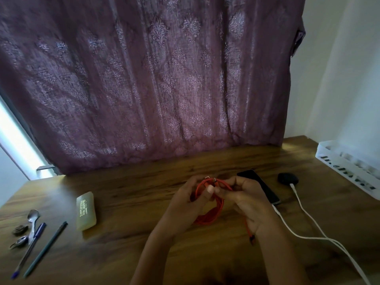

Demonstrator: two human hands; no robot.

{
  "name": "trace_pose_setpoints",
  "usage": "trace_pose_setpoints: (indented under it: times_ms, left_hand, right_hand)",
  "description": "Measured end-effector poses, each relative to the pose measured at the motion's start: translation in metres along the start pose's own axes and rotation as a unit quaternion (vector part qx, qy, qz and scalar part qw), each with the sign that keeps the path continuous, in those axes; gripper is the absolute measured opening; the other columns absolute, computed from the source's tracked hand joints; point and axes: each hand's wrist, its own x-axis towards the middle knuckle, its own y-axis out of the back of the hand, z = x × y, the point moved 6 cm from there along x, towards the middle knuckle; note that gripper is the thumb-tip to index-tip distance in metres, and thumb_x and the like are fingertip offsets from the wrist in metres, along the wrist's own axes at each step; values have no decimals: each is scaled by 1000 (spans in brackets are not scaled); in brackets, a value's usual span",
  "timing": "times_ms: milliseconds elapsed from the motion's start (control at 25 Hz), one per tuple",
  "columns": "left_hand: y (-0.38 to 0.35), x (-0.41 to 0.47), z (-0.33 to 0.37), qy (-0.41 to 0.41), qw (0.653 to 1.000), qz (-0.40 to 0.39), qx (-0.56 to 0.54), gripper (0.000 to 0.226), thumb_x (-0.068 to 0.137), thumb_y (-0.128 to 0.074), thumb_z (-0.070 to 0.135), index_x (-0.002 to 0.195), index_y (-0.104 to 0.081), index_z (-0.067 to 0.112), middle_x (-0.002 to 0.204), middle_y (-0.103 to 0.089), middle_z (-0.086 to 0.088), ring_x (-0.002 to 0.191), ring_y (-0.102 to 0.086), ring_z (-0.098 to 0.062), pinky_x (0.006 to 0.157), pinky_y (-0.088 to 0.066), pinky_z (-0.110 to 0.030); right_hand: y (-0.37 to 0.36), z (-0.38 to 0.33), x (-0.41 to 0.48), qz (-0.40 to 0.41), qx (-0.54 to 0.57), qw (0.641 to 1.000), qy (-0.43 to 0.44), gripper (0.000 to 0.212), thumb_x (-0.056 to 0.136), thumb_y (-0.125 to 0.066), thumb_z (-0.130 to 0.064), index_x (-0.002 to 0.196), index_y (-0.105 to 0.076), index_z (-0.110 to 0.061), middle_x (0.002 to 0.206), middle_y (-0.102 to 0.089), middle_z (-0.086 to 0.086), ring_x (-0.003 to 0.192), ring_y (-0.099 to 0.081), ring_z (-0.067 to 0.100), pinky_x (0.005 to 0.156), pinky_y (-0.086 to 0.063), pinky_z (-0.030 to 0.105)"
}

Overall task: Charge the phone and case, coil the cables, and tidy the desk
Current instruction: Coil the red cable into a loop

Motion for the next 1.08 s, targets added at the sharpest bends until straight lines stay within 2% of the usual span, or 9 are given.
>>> trace_pose_setpoints:
  times_ms: [120, 240, 400, 560, 680, 800, 920, 1000, 1080]
  left_hand:
    - [3, -3, -8, 29, 998, 55, 8, 38, 71, -53, 55, 95, -62, 26, 78, -66, 10, 70, -61, 4, 63, -45, -10]
    - [4, -5, -9, 40, 997, 64, -5, 37, 71, -55, 56, 89, -63, 25, 76, -68, 9, 70, -61, 1, 63, -47, -12]
    - [13, -3, -11, 63, 993, 97, -24, 15, 83, -60, 40, 75, -64, 28, 60, -63, 15, 56, -54, 4, 54, -41, -11]
    - [18, -4, -7, 47, 993, 108, -17, 10, 85, -61, 28, 78, -67, 30, 69, -69, 7, 64, -62, -3, 60, -46, -17]
    - [23, -7, -11, 71, 985, 141, -63, 10, 86, -60, 24, 79, -66, 25, 61, -67, 9, 54, -57, 2, 55, -41, -15]
    - [33, -9, -14, 90, 968, 198, -125, 11, 87, -59, 17, 78, -64, 19, 60, -65, 9, 50, -52, 5, 52, -39, -14]
    - [35, -11, -7, 84, 965, 184, -167, 7, 87, -58, 14, 83, -63, 16, 63, -66, 9, 54, -55, 4, 54, -42, -11]
    - [36, -12, -8, 99, 960, 147, -217, 6, 86, -58, 14, 89, -63, 17, 70, -68, 8, 63, -60, -2, 62, -47, -19]
    - [36, -13, -10, 128, 950, 95, -269, 10, 84, -58, 18, 94, -60, 19, 69, -66, 9, 59, -58, -2, 55, -47, -20]
  right_hand:
    - [-2, -9, -3, -8, -25, 999, 46, 17, 61, -83, -14, 67, -69, -6, 65, -71, -3, 65, -67, 1, 56, -46, 7]
    - [-4, -15, -7, -34, -32, 996, 81, 14, 62, -79, -21, 69, -72, -11, 69, -73, -4, 70, -67, 0, 61, -46, 6]
    - [-15, -17, -10, -57, -47, 992, 104, 6, 78, -71, -16, 80, -75, -19, 80, -75, -6, 81, -69, 3, 67, -49, 9]
    - [-22, -23, -5, -47, -26, 991, 123, 10, 83, -66, -14, 87, -75, -17, 85, -75, -3, 87, -69, 7, 74, -52, 14]
    - [-32, -29, -5, -50, -6, 989, 141, 12, 86, -61, -13, 89, -73, -13, 83, -75, -1, 81, -68, 6, 67, -51, 12]
    - [-40, -24, -5, -42, 10, 992, 117, 12, 89, -58, -16, 88, -71, -17, 73, -72, -13, 70, -65, -6, 56, -46, 6]
    - [-46, -14, 0, -13, 41, 997, 70, 12, 89, -59, -18, 90, -70, -14, 75, -71, -6, 68, -66, 3, 51, -48, 15]
    - [-47, -13, 4, 7, 76, 996, 53, 11, 89, -59, -15, 89, -69, -10, 74, -71, -2, 65, -65, 6, 48, -47, 17]
    - [-46, -15, 6, 12, 99, 994, 48, 12, 89, -57, -13, 91, -68, -7, 76, -71, 2, 63, -65, 8, 45, -46, 18]
